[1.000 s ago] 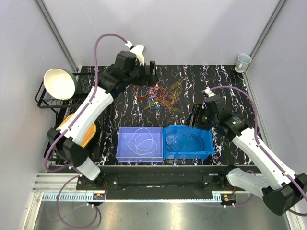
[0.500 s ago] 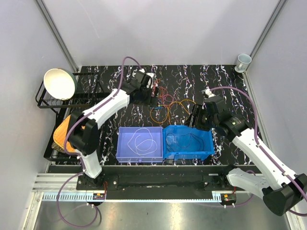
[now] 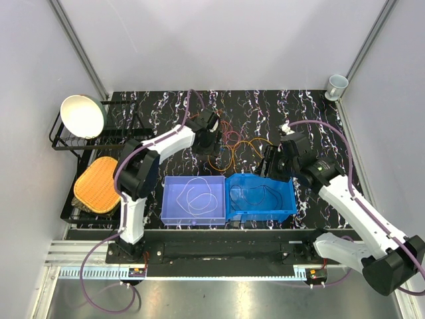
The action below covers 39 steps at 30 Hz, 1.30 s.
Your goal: Untangle the cables
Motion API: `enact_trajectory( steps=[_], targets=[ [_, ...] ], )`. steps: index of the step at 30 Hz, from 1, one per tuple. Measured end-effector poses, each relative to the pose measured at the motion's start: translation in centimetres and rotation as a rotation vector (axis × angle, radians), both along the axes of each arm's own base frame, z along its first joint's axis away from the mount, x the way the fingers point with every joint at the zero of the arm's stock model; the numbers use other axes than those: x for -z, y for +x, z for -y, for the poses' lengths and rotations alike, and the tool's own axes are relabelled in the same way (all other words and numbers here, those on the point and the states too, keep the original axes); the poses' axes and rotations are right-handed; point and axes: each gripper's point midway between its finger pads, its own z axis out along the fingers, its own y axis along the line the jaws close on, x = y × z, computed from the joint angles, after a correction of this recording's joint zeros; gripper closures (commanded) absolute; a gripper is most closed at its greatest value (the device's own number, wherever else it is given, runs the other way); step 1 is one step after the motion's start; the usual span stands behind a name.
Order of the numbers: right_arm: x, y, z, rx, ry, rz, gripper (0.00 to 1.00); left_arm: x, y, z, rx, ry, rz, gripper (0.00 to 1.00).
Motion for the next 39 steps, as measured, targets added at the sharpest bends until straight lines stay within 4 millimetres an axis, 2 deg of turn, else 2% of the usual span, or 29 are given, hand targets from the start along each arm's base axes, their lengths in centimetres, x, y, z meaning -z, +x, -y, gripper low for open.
enact_trajectory(
  steps=[5, 11, 14, 15, 17, 18, 26, 29, 32, 34, 39],
  targets=[
    [0.6, 0.1, -0.1, -0.001, -0.011, -0.017, 0.40, 0.9, 0.6, -0.1, -0.026, 0.012, 0.006, 0.45],
    [0.7, 0.1, -0.1, -0.004, -0.013, -0.017, 0.40, 2.4, 1.3, 0.1, -0.038, 0.030, -0.001, 0.49],
    [0.9, 0.1, 0.0, -0.005, -0.015, -0.019, 0.40, 3.0, 1.5, 0.1, -0.044, 0.040, -0.004, 0.62],
    [0.9, 0.1, 0.0, -0.005, -0.016, -0.020, 0.40, 2.9, 1.6, 0.1, -0.049, 0.039, -0.001, 0.73],
    [1.1, 0.0, 0.0, -0.005, -0.018, -0.022, 0.40, 2.9, 1.8, 0.1, -0.059, 0.038, 0.002, 0.88],
    [1.1, 0.0, 0.0, -0.006, -0.017, -0.021, 0.40, 3.0, 1.9, 0.1, -0.060, 0.043, 0.006, 1.00],
    [1.0, 0.1, 0.0, -0.006, -0.017, -0.019, 0.40, 3.0, 2.0, 0.0, -0.065, 0.049, 0.007, 1.00],
    [1.0, 0.1, 0.0, -0.010, -0.020, -0.016, 0.40, 2.2, 1.6, -0.1, -0.055, 0.053, 0.007, 1.00],
    [0.9, 0.1, 0.1, -0.014, -0.026, -0.009, 0.40, -1.2, 1.3, 0.1, -0.021, 0.036, 0.058, 1.00],
    [0.3, 0.3, 0.1, -0.018, -0.026, 0.006, 0.40, -5.4, 1.1, 0.9, 0.016, 0.002, 0.131, 1.00],
    [-3.3, 1.4, -0.5, -0.032, 0.003, 0.094, 0.40, -19.3, 0.5, 3.7, 0.108, -0.147, 0.395, 1.00]
  ],
)
